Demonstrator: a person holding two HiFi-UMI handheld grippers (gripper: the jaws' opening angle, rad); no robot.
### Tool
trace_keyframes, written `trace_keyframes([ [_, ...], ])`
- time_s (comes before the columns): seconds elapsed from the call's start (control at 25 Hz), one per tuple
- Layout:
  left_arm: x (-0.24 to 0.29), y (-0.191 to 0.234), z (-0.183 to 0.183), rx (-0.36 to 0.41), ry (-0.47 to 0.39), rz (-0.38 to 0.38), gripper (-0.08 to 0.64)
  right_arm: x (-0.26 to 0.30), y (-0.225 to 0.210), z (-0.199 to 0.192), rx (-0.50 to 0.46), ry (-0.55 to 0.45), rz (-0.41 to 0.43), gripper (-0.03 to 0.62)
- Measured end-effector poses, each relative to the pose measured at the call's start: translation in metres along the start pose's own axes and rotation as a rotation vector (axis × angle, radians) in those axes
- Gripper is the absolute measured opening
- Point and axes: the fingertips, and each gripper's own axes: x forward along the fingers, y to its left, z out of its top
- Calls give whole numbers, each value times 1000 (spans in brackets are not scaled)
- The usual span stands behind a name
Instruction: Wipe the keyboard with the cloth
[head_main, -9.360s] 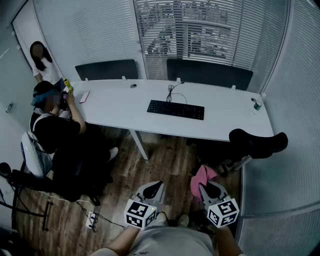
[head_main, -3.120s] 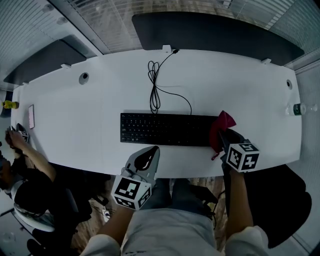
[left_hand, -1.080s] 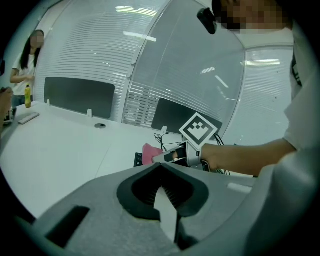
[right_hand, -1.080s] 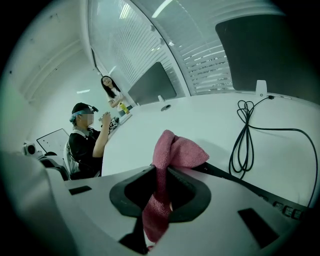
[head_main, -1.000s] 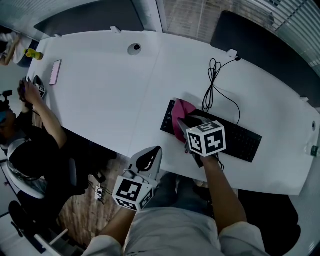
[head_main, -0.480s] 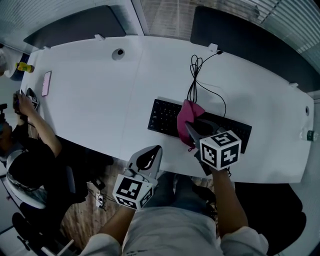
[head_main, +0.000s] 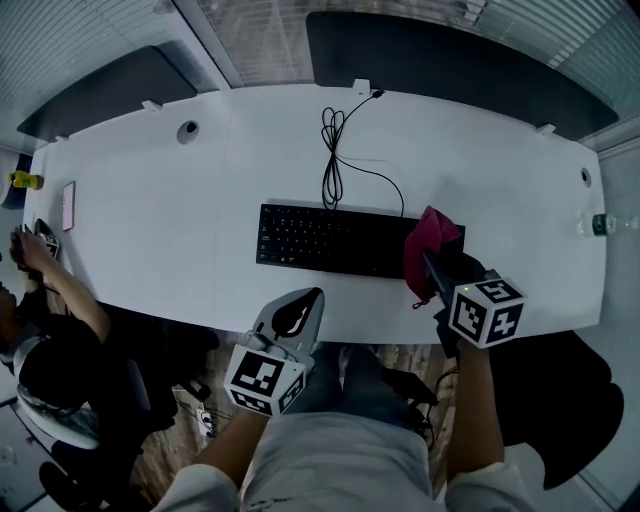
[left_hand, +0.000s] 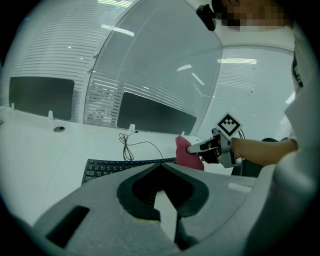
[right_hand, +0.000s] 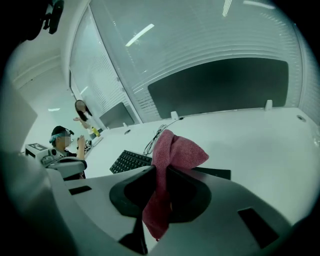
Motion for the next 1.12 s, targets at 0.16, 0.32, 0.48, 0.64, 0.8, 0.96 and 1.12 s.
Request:
trace_keyframes([
  [0.16,9,-14,1,19,8,-33,11,-25,-44,-19,35,14,-83,63],
  [0.32,16,-23,3,32,16,-53,11,-38,-74,-33,60,37,-132,63],
  [0.48,22,-31,4,36,26,-65,11,-39,-88,-48,91,64,-139,63],
  [0.64,24,-32,2,33,30,-60,11,-31,-93,-61,111,93,-132,63],
  [0.8,23,-27,0,23,30,-47,11,-20,-93,-66,114,122,-122,63],
  [0.96,17,-16,-3,15,24,-23,11,-4,-82,-64,100,129,-101,62],
  [1.12,13,-8,-6,22,20,-2,11,10,-65,-59,89,134,-71,63],
])
